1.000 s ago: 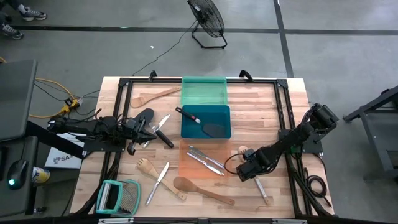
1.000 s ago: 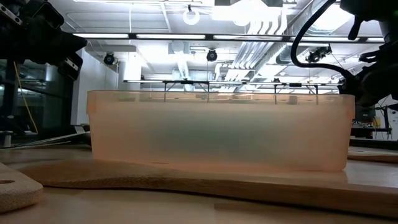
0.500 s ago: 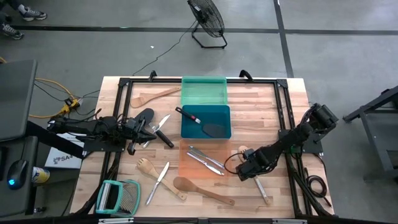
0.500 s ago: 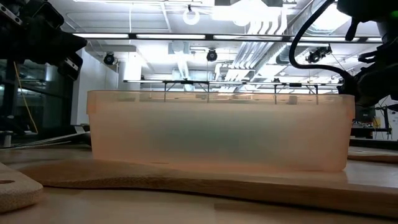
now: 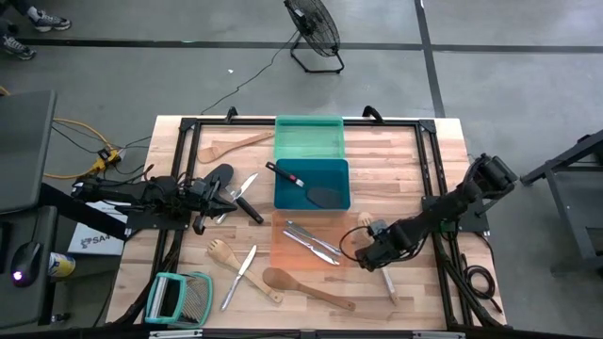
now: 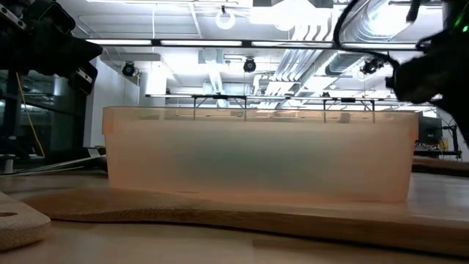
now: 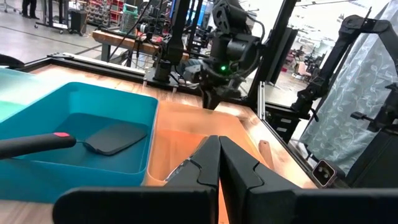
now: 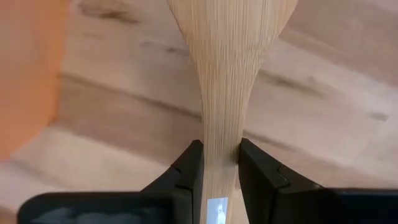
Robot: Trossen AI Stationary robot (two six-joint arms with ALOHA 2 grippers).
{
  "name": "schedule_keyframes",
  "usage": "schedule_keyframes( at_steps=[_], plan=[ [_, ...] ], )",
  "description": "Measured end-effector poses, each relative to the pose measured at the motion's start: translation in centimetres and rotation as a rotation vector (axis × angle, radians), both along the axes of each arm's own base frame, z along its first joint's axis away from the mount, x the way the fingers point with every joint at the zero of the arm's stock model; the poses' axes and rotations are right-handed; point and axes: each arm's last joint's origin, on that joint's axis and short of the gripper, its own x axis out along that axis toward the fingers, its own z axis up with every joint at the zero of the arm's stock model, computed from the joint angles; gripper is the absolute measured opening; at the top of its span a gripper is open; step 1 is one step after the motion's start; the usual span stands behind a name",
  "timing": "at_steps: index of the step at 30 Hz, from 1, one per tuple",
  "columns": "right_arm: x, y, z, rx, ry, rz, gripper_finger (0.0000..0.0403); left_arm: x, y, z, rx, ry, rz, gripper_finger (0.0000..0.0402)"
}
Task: Pick & Place Kitchen Items
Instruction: Put the wooden serving spoon into the green bin
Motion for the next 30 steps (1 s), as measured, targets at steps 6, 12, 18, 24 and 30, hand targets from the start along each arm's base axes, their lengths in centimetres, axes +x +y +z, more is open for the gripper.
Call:
schedule_keyframes(
  at_steps=[6,12,18,24,30],
  plan=[
    [0.0,-0.2,2.0,-0.052,0.012,-0.007,0.0068,0.0,0.0,0.0,0.0,0.0,0.0,0.0],
    [0.4,0.0,3.7,-0.082,0.012,0.016,0.0068,0.0,0.0,0.0,0.0,0.0,0.0,0.0],
    [1.0,-0.4,5.4,-0.127,-0.003,0.047,0.0068,0.0,0.0,0.0,0.0,0.0,0.0,0.0],
    [2.0,-1.6,7.1,-0.158,-0.006,0.022,0.0068,0.0,0.0,0.0,0.0,0.0,0.0,0.0],
    [3.2,-3.2,8.4,-0.199,-0.053,0.032,0.0068,0.0,0.0,0.0,0.0,0.0,0.0,0.0]
  ],
)
